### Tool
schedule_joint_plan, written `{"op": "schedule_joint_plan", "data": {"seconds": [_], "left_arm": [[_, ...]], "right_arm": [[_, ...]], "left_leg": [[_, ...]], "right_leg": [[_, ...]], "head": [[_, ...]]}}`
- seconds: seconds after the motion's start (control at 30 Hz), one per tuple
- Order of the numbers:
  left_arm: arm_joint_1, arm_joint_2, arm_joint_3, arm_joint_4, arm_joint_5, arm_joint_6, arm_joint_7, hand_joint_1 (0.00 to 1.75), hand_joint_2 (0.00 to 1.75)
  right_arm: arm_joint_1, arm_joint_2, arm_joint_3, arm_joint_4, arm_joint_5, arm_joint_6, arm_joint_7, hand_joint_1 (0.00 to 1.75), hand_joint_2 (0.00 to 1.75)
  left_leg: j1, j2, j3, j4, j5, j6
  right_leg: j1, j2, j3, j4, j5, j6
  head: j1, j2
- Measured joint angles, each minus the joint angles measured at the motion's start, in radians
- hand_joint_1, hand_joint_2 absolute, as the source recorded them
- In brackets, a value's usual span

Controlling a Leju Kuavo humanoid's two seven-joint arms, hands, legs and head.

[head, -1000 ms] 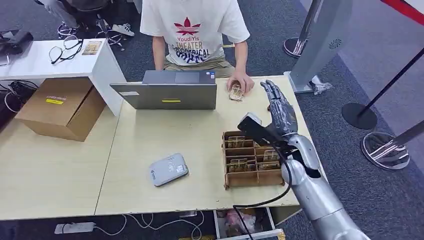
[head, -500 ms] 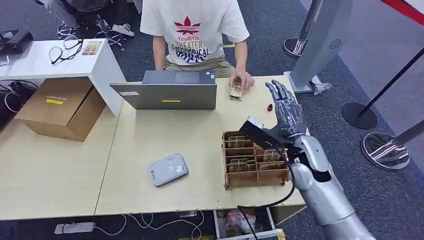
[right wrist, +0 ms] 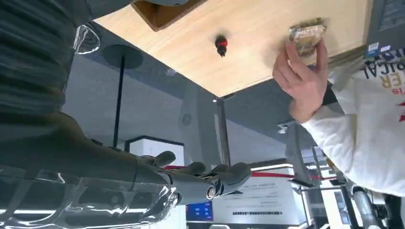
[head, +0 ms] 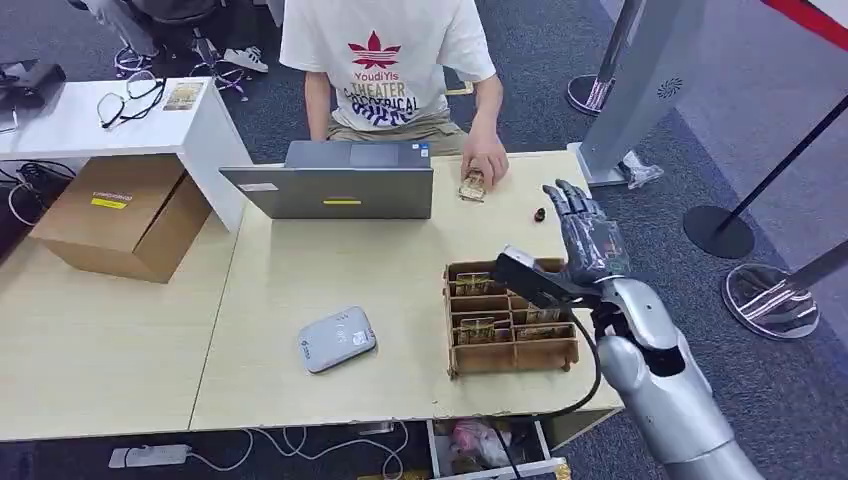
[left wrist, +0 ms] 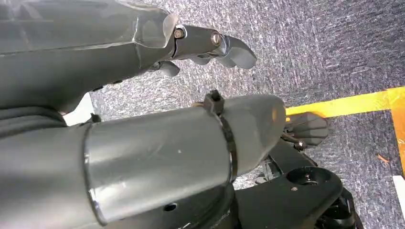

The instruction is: Pass the card to the sensor for recognition and then transmit it.

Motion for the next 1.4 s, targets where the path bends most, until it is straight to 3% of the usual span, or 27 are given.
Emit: {"op": "schedule_joint_plan", "data": {"seconds": [0.47, 1.0, 1.4], "left_arm": [[0.000, 0.001, 0.001, 0.000, -0.017, -0.008, -0.010, 0.00, 0.00], [-0.002, 0.004, 0.001, 0.000, -0.029, -0.017, -0.010, 0.00, 0.00], [-0.005, 0.004, 0.001, 0.000, -0.031, -0.021, -0.009, 0.00, 0.00]], "right_arm": [[0.013, -0.054, -0.008, -0.052, -0.026, 0.147, 0.020, 0.00, 1.75], [0.034, -0.090, -0.006, -0.093, -0.082, 0.234, 0.015, 0.00, 1.75], [0.047, -0.129, 0.006, -0.130, -0.185, 0.340, -0.039, 0.00, 1.75]], "left_leg": [[0.000, 0.000, 0.000, 0.000, 0.000, 0.000], [0.000, 0.000, 0.000, 0.000, 0.000, 0.000], [0.000, 0.000, 0.000, 0.000, 0.000, 0.000]], "right_leg": [[0.000, 0.000, 0.000, 0.000, 0.000, 0.000], [0.000, 0.000, 0.000, 0.000, 0.000, 0.000], [0.000, 0.000, 0.000, 0.000, 0.000, 0.000]], "head": [[0.000, 0.000], [0.000, 0.000], [0.000, 0.000]]}}
